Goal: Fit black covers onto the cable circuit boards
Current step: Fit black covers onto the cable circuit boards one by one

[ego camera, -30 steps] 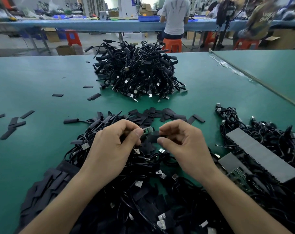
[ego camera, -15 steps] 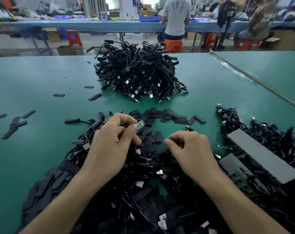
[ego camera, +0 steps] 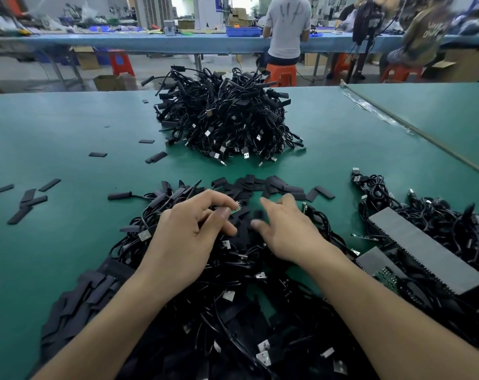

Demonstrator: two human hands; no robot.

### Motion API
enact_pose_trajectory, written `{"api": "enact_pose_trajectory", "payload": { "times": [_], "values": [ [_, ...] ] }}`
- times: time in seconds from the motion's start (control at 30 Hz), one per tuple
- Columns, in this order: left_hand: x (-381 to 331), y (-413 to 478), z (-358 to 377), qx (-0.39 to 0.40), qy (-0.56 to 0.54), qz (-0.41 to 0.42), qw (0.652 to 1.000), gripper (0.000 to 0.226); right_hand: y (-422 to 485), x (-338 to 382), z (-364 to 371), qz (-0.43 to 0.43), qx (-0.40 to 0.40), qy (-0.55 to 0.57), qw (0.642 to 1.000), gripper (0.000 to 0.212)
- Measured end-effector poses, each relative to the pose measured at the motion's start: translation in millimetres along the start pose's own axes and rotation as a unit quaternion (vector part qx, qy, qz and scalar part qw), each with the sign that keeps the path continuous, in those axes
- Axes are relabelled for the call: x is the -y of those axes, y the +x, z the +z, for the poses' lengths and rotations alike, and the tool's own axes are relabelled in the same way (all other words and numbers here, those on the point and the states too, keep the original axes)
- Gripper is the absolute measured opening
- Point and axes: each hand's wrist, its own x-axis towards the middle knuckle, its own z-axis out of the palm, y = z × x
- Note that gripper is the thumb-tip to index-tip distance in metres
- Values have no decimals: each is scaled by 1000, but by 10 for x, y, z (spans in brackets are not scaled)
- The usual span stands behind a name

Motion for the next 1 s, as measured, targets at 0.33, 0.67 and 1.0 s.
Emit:
{"api": "enact_pose_trajectory", "payload": {
  "times": [0.33,0.67,1.0],
  "values": [
    [19,7,22,-6,10,-9,1000,8,-212,17,-85,-81,-160,336,925,11],
    [26,1,2,24,-9,2,1000,15,-430,-92,70,-158,-27,543,824,19],
    [20,29,3,50,-60,-28,997,29,-471,-122,87,-172,-140,448,866,25]
  ]
}}
